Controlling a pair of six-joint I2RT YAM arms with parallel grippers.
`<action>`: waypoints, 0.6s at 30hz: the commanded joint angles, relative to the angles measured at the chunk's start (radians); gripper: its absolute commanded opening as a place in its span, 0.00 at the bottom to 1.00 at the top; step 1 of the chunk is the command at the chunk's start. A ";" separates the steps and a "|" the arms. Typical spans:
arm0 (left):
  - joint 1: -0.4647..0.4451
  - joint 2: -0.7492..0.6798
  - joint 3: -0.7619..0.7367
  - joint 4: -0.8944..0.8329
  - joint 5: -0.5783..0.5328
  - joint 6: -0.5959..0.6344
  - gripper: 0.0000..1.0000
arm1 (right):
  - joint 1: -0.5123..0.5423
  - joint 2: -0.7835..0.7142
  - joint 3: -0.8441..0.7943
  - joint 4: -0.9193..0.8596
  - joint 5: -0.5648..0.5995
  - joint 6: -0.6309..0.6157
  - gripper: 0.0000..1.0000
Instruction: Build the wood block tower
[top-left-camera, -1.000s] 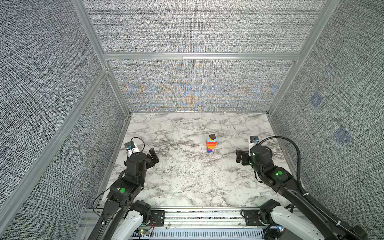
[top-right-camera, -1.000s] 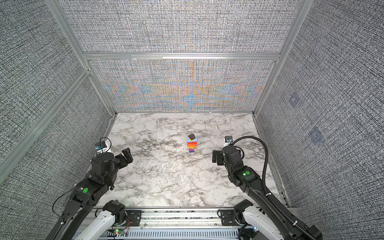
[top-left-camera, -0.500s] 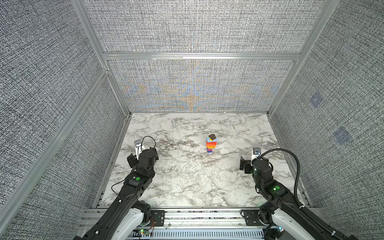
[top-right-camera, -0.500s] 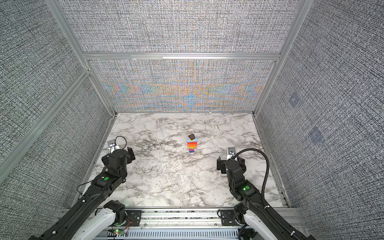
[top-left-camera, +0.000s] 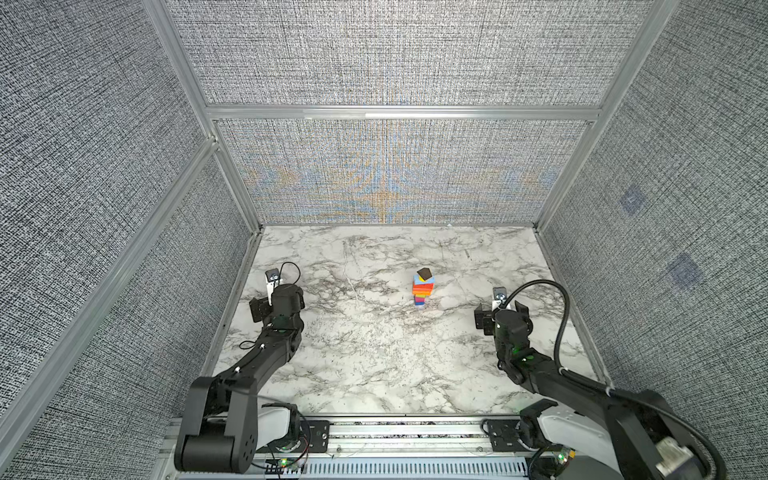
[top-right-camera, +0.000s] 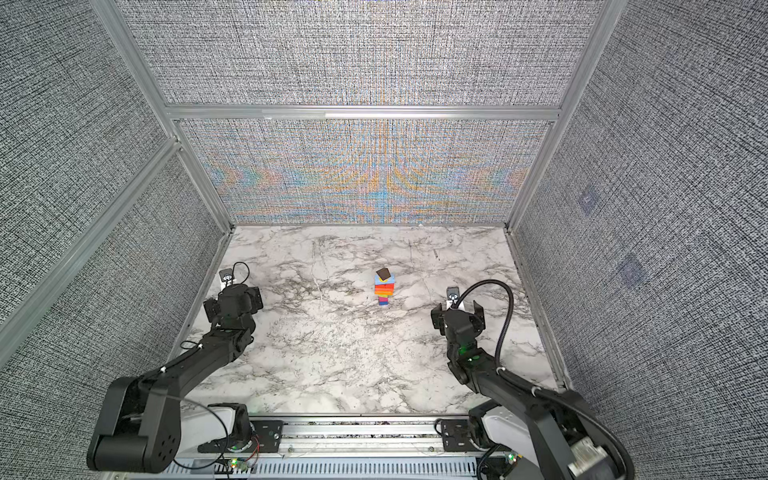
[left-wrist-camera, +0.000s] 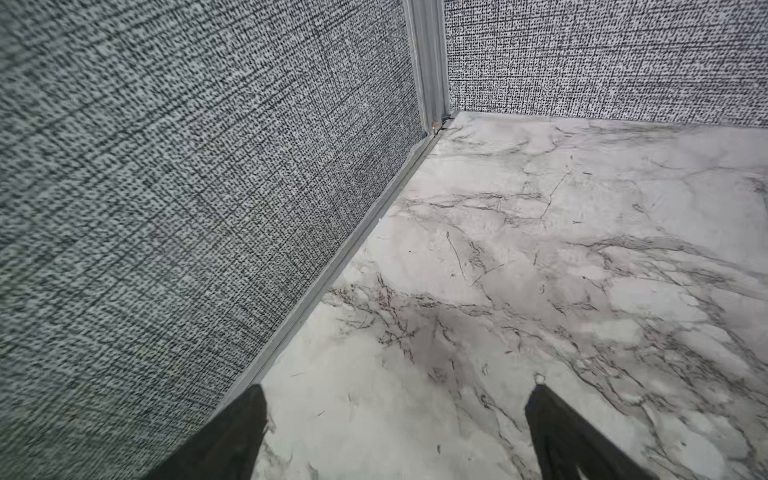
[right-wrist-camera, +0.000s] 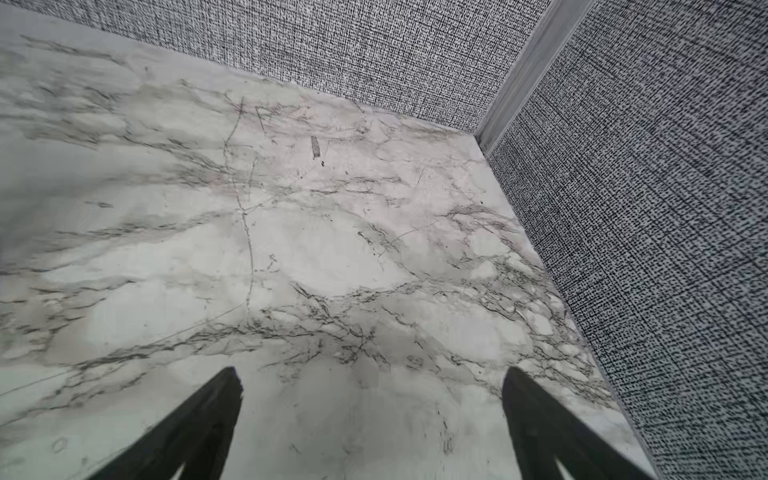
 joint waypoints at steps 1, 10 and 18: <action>0.027 0.083 0.004 0.158 0.099 0.004 0.99 | -0.022 0.154 -0.010 0.400 0.017 -0.069 0.99; 0.055 0.156 -0.003 0.259 0.264 0.005 0.99 | -0.053 0.392 -0.027 0.727 -0.024 -0.148 0.99; 0.051 0.109 -0.141 0.451 0.355 0.057 0.99 | -0.132 0.397 -0.086 0.781 -0.189 -0.074 0.99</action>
